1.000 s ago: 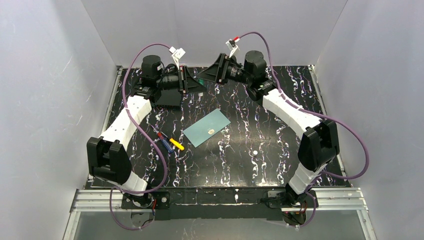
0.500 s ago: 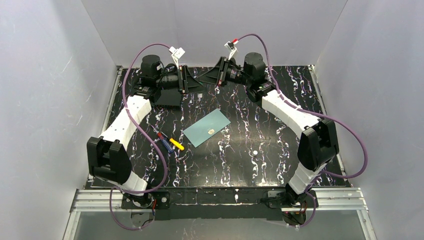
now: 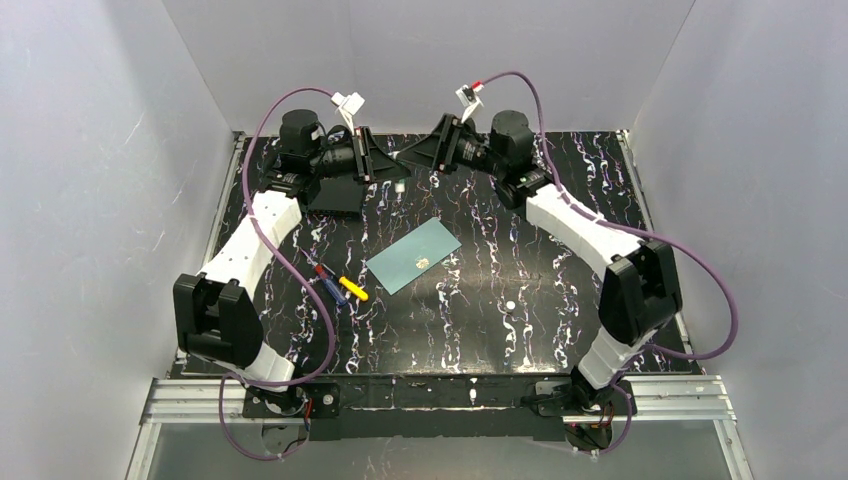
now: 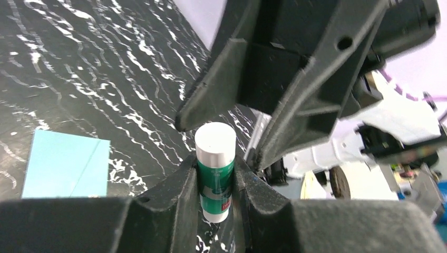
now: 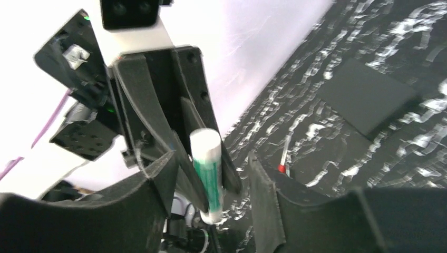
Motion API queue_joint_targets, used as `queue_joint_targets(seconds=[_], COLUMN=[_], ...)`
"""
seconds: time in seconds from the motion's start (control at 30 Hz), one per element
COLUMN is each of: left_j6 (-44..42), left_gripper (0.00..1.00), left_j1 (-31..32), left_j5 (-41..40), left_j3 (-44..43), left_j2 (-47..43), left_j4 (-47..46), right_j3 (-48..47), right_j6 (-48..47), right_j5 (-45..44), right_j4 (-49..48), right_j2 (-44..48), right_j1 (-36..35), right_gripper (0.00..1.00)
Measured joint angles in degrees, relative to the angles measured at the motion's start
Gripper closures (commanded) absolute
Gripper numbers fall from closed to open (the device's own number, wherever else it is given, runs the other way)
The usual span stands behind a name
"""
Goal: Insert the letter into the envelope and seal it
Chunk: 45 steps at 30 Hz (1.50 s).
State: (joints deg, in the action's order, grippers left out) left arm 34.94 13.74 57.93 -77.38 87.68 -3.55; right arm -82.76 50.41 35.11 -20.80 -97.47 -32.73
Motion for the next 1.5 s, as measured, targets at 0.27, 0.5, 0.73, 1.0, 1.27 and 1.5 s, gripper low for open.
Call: queue_joint_targets(seconds=[0.27, 0.5, 0.73, 1.0, 1.27, 1.5], left_j6=[6.3, 10.3, 12.3, 13.1, 12.7, 9.4], left_gripper=[1.00, 1.00, 0.99, 0.93, 0.62, 0.25], left_j1=[-0.3, -0.3, -0.3, -0.4, -0.6, -1.4], left_j5=[-14.3, -22.1, -23.0, -23.2, -22.9, -17.6], left_j3=[1.3, 1.3, 1.2, 1.2, 1.2, 0.7], left_j2=[0.0, 0.0, 0.0, 0.0, 0.0, -0.4], left_j4=[1.9, 5.7, 8.8, 9.6, 9.6, 10.8], right_j3=[10.9, 5.4, -2.4, -4.8, -6.3, -3.5], right_j6=[-11.3, -22.6, -28.3, -29.1, -28.4, -34.4], right_j5=[-18.4, -29.1, -34.0, -34.4, -33.1, -25.1], right_j4=[4.7, 14.9, 23.8, 25.4, 25.2, 23.6], right_j2=[11.4, 10.4, 3.8, -0.5, -1.5, 0.3], right_j1=[-4.1, -9.7, -13.2, -13.2, -13.4, -11.5], right_gripper=[0.29, 0.35, 0.36, 0.55, 0.92, 0.96])
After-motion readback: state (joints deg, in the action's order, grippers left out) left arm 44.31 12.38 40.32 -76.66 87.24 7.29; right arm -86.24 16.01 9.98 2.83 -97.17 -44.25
